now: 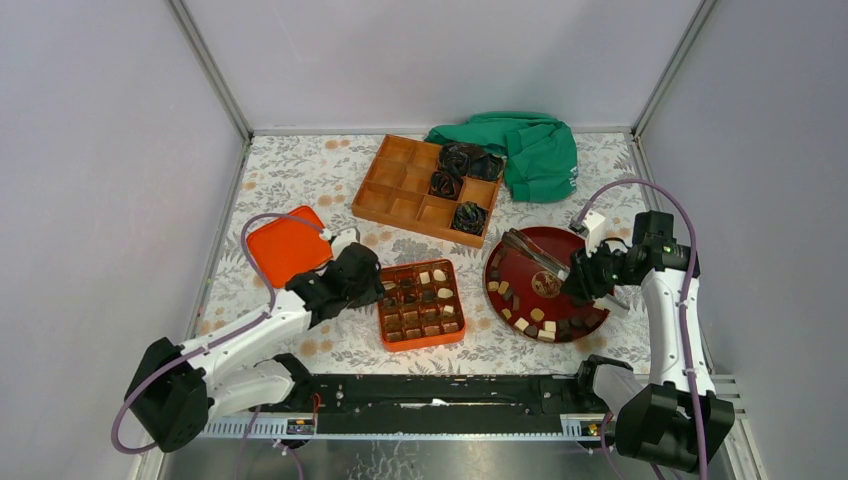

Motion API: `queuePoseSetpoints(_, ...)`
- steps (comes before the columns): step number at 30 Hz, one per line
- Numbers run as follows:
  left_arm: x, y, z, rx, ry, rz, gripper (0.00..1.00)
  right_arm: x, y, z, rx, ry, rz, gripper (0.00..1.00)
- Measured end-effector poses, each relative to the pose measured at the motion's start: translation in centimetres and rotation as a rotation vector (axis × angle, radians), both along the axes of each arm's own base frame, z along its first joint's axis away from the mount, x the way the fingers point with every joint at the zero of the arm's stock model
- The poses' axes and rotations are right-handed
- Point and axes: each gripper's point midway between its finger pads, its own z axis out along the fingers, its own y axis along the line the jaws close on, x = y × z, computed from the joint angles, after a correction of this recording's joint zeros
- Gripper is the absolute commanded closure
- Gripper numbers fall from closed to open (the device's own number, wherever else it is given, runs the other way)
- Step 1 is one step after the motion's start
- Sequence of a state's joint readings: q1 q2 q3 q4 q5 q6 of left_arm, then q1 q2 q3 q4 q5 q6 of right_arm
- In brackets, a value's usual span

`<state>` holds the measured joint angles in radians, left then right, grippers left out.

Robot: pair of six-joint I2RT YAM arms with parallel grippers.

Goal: Pack the chocolate
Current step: Place the fake chocolate in the packing box.

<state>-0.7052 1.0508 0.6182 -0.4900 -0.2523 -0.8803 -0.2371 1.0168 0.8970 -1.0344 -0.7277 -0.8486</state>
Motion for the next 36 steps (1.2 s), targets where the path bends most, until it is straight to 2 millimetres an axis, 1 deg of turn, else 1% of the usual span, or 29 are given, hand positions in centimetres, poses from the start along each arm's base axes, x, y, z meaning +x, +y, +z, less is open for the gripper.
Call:
queuePoseSetpoints(2, -0.1, 0.0, -0.7, 0.016, 0.018, -0.002, 0.58, 0.0, 0.0, -0.2, 0.001, 0.005, 0.0, 0.96)
queuePoseSetpoints(4, -0.1, 0.1, -1.2, 0.028, 0.03, -0.004, 0.6, 0.0, 0.0, -0.3, 0.002, 0.008, 0.0, 0.96)
queuePoseSetpoints(9, 0.0, 0.0, -2.2, 0.051, 0.052, -0.013, 0.69, 0.0, 0.0, -0.3, 0.002, 0.008, 0.0, 0.96)
queuePoseSetpoints(12, 0.0, -0.1, -2.7, 0.058, 0.061, -0.019, 0.72, 0.0, 0.0, -0.3, 0.001, 0.007, 0.001, 0.96)
queuePoseSetpoints(14, 0.0, -0.1, -3.1, 0.063, 0.069, -0.022, 0.79, 0.0, 0.0, -0.4, 0.0, 0.006, 0.004, 0.96)
queuePoseSetpoints(15, 0.0, -0.2, -3.2, 0.065, 0.072, -0.025, 0.85, 0.0, 0.0, -0.4, 0.0, 0.006, 0.005, 0.96)
queuePoseSetpoints(17, 0.1, -0.3, -3.4, 0.068, 0.074, -0.03, 0.94, 0.0, 0.0, -0.4, -0.001, 0.007, 0.007, 0.96)
queuePoseSetpoints(20, 0.2, -0.3, -3.4, 0.075, 0.065, -0.043, 1.0, -0.1, 0.0, -0.4, -0.001, 0.009, 0.01, 0.96)
queuePoseSetpoints(26, 0.3, 0.1, -3.3, 0.096, 0.052, -0.044, 1.0, -0.8, 0.1, -0.7, -0.002, 0.04, 0.046, 0.96)
queuePoseSetpoints(28, 0.5, 0.3, -2.9, 0.111, 0.029, -0.041, 1.0, -1.0, 0.2, -0.7, 0.005, 0.055, 0.071, 0.96)
queuePoseSetpoints(32, 1.1, 1.1, -1.6, 0.172, -0.062, -0.015, 1.0, -1.2, 0.6, 0.1, 0.013, 0.059, 0.132, 0.96)
queuePoseSetpoints(36, 1.4, 1.1, 0.4, 0.242, -0.2, -0.011, 1.0, -1.2, 1.3, 1.4, -0.007, 0.024, 0.212, 0.96)
